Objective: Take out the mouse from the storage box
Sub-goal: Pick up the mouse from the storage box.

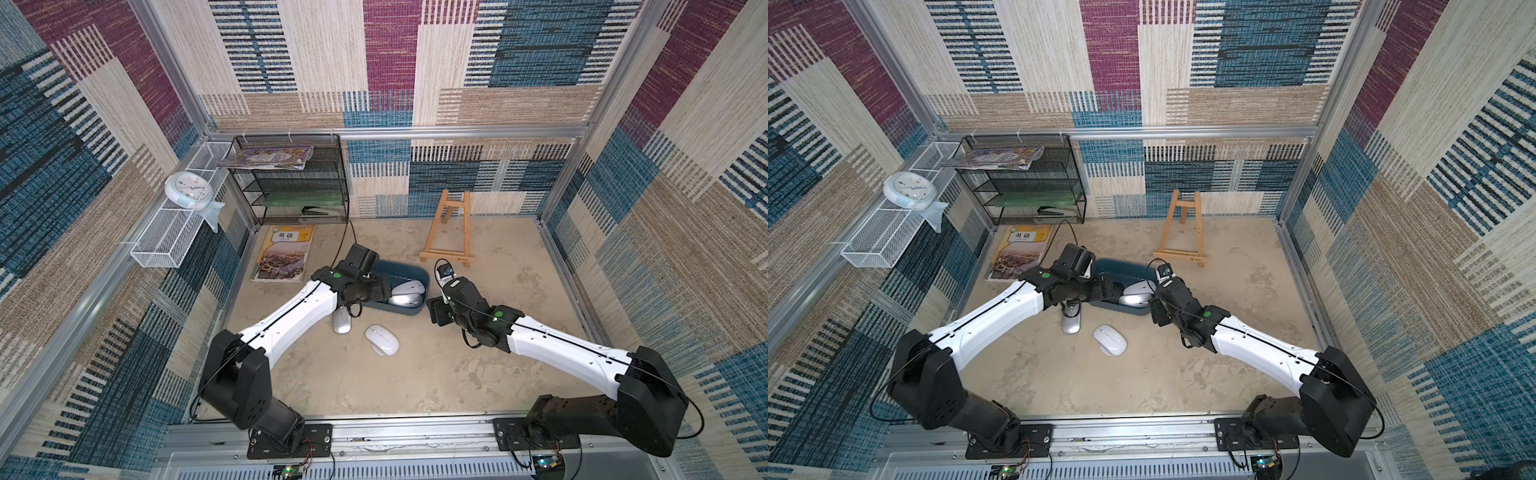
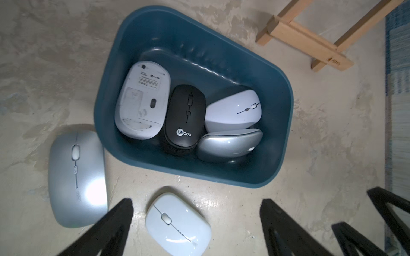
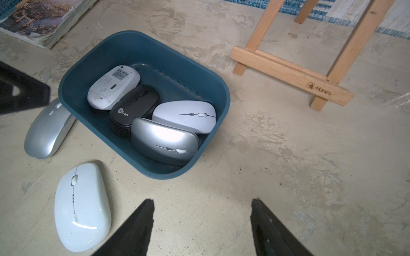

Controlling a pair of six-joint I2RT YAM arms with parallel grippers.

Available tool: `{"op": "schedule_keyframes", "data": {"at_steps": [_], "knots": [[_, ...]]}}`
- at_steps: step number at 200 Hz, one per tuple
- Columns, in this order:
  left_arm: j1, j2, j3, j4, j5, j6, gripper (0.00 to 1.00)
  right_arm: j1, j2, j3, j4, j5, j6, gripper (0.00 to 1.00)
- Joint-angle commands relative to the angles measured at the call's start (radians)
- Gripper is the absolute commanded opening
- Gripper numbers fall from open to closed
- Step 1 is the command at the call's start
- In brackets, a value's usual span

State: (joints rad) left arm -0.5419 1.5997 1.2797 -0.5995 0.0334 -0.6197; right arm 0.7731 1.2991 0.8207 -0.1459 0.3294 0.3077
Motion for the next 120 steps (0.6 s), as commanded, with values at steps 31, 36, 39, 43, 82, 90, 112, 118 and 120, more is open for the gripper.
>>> {"op": "schedule_keyframes", "data": {"at_steps": [31, 36, 39, 43, 82, 90, 112, 118, 120], "knots": [[-0.097, 0.263, 0.277, -0.197, -0.007, 0.223, 0.88, -0.06, -0.058, -0.066, 0.054, -0.082, 0.021, 0.73], [-0.102, 0.274, 0.29, -0.197, -0.019, 0.255, 0.88, -0.063, -0.062, -0.073, 0.058, -0.084, 0.021, 0.73], [-0.103, 0.28, 0.299, -0.197, -0.023, 0.274, 0.88, -0.065, -0.063, -0.077, 0.061, -0.085, 0.021, 0.73], [-0.104, 0.291, 0.31, -0.196, -0.026, 0.299, 0.88, -0.067, -0.068, -0.081, 0.063, -0.088, 0.022, 0.74], [-0.104, 0.398, 0.422, -0.245, -0.044, 0.448, 0.88, -0.075, -0.104, -0.113, 0.086, -0.099, 0.025, 0.74], [-0.104, 0.417, 0.438, -0.252, -0.025, 0.475, 0.87, -0.075, -0.11, -0.116, 0.09, -0.103, 0.025, 0.74], [-0.104, 0.466, 0.485, -0.288, 0.009, 0.525, 0.83, -0.075, -0.11, -0.114, 0.08, -0.095, 0.03, 0.75], [-0.104, 0.479, 0.497, -0.298, 0.007, 0.535, 0.83, -0.076, -0.11, -0.116, 0.08, -0.096, 0.03, 0.76], [-0.104, 0.483, 0.5, -0.3, 0.007, 0.538, 0.83, -0.075, -0.11, -0.116, 0.08, -0.097, 0.03, 0.76]]}}
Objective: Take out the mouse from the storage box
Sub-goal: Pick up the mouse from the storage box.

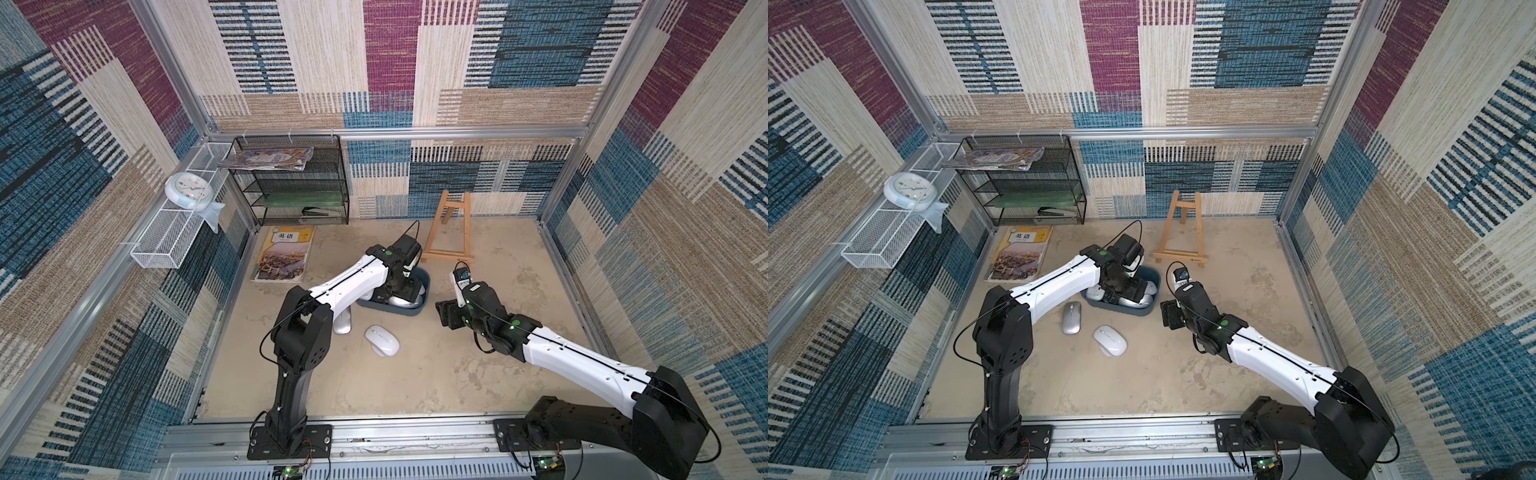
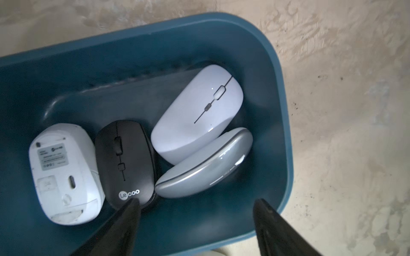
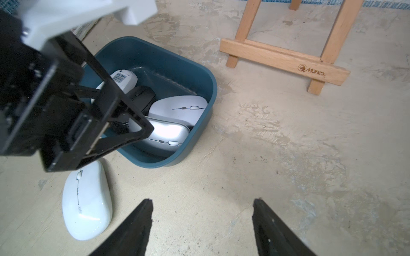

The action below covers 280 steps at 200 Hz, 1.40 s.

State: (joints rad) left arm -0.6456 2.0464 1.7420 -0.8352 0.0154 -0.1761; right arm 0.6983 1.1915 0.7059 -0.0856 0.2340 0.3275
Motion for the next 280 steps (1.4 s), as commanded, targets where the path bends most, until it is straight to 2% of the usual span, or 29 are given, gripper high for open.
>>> {"op": "schedule_keyframes", "data": {"at_steps": [1, 46, 82, 98, 160, 224, 280], "knots": [[0.0, 0.037, 0.039, -0.065, 0.024, 0.095, 0.83, 0.0, -0.003, -0.002, 0.02, -0.002, 0.01, 0.76], [0.009, 0.117, 0.1, -0.097, 0.032, 0.137, 0.84, -0.001, -0.015, -0.014, 0.026, -0.016, 0.02, 0.77], [0.023, 0.173, 0.134, -0.127, 0.088, 0.19, 0.8, -0.002, -0.016, -0.013, 0.021, -0.027, 0.021, 0.77], [0.023, 0.186, 0.145, -0.137, 0.121, 0.208, 0.75, -0.001, -0.014, -0.018, 0.024, -0.022, 0.021, 0.77], [0.034, 0.244, 0.182, -0.166, 0.148, 0.219, 0.71, -0.002, 0.008, 0.008, 0.003, -0.009, 0.028, 0.77], [0.034, 0.25, 0.199, -0.166, 0.174, 0.218, 0.5, -0.003, 0.024, 0.024, -0.005, 0.004, 0.036, 0.77], [0.033, 0.225, 0.19, -0.148, 0.162, 0.201, 0.37, -0.002, 0.038, 0.036, -0.01, 0.01, 0.045, 0.77]]}}
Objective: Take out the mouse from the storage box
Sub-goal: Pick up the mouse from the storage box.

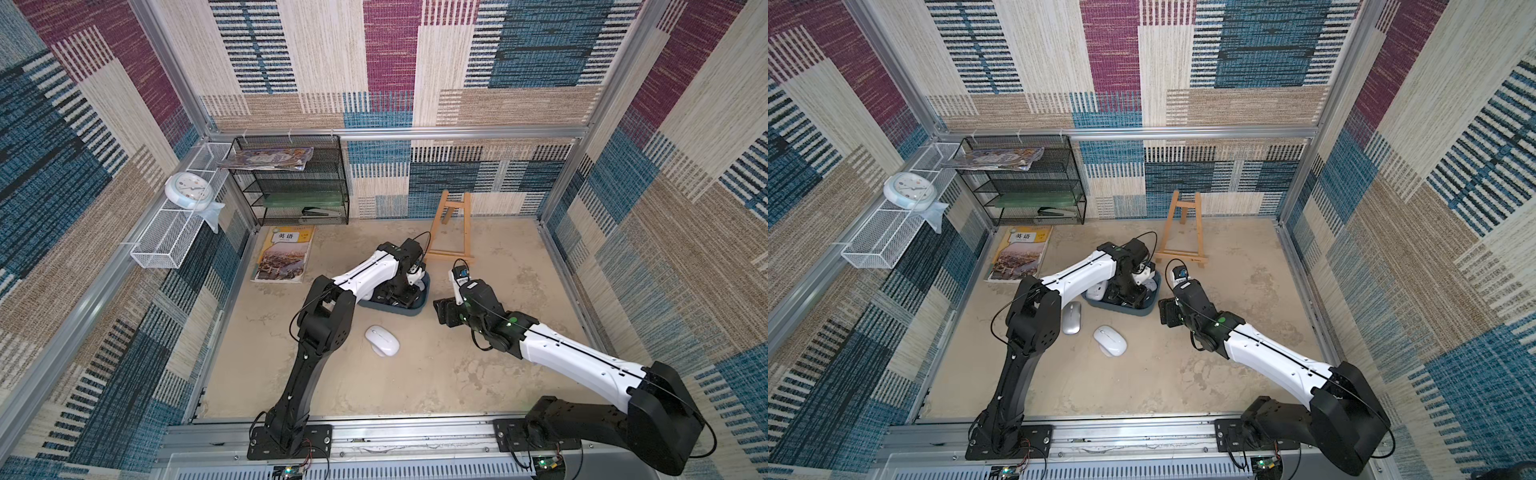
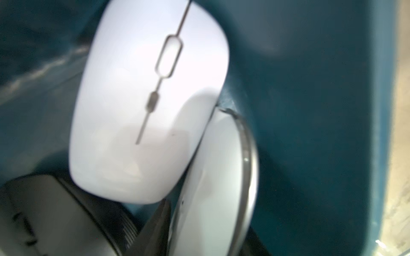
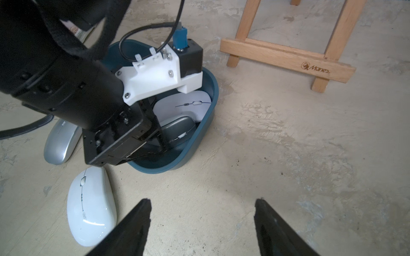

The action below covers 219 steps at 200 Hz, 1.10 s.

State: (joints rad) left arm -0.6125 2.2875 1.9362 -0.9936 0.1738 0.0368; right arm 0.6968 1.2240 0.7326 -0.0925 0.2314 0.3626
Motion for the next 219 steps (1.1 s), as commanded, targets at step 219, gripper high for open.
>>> {"op": "schedule_keyframes", "data": {"at_steps": [219], "knots": [[0.002, -0.435, -0.383, 0.345, 0.007, -0.355, 0.22, 0.0, -0.082, 0.007, -0.051, 0.109, 0.059, 0.77]]}}
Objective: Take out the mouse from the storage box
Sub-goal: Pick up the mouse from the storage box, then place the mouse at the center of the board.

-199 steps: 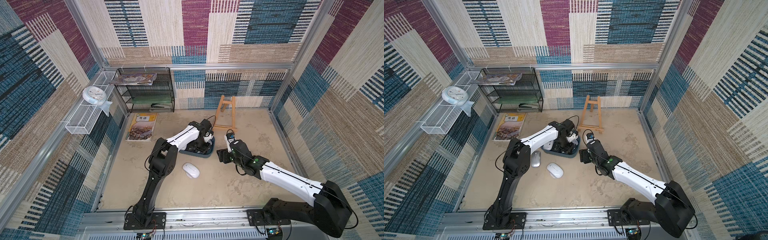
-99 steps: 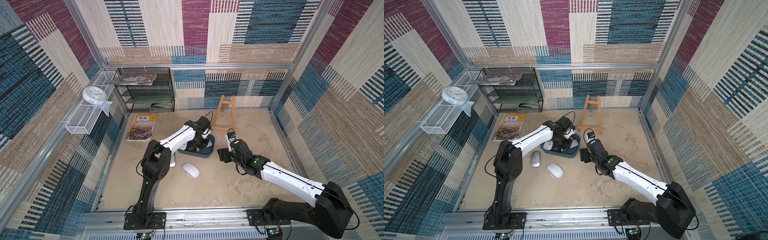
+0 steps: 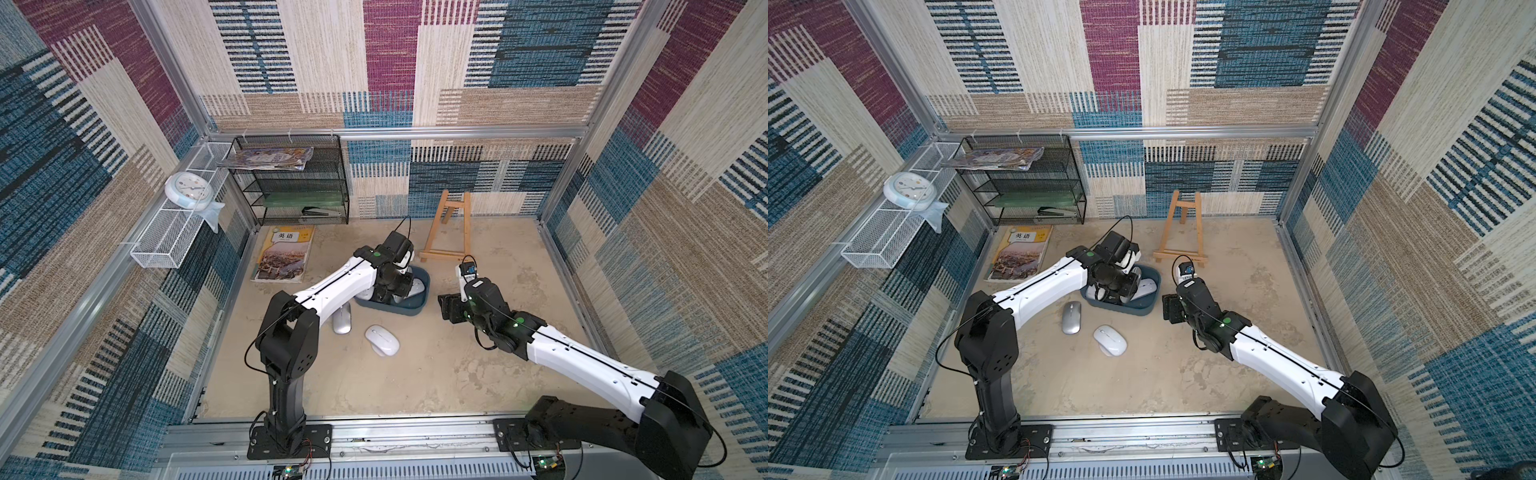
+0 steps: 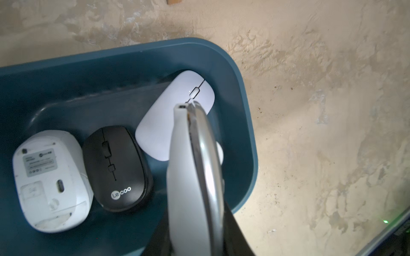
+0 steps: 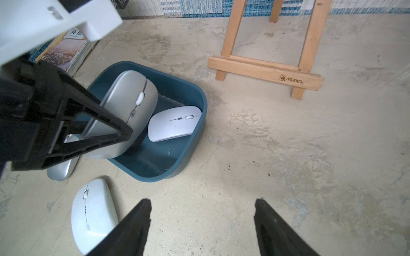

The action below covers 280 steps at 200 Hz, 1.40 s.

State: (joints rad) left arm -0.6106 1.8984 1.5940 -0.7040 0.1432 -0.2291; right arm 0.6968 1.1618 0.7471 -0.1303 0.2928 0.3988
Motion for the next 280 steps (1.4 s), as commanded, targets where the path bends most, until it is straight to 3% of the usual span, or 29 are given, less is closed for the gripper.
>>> {"op": "schedule_keyframes", "data": {"at_steps": [1, 30, 111, 187, 219, 239, 280], "knots": [[0.0, -0.049, -0.044, 0.057, 0.039, -0.092, 0.21, -0.001, -0.02, -0.009, -0.014, 0.048, 0.023, 0.77], [-0.003, -0.159, -0.151, 0.128, 0.127, -0.166, 0.22, 0.001, -0.061, -0.007, -0.049, 0.101, 0.042, 0.77], [-0.005, -0.48, -0.514, 0.296, 0.214, -0.337, 0.21, 0.001, -0.184, -0.052, -0.05, 0.144, 0.076, 0.77], [-0.02, -0.85, -0.947, 0.311, 0.202, -0.616, 0.2, 0.0, -0.18, -0.111, -0.008, 0.084, 0.142, 0.77], [-0.018, -1.048, -1.077, 0.216, 0.119, -0.686, 0.21, 0.0, -0.137, -0.116, 0.036, 0.045, 0.138, 0.77], [-0.007, -1.087, -1.116, 0.196, 0.107, -0.708, 0.22, -0.001, -0.109, -0.091, 0.033, 0.028, 0.13, 0.77], [0.033, -1.034, -1.212, 0.292, 0.14, -0.785, 0.21, 0.0, -0.068, -0.047, -0.003, 0.025, 0.109, 0.77]]}}
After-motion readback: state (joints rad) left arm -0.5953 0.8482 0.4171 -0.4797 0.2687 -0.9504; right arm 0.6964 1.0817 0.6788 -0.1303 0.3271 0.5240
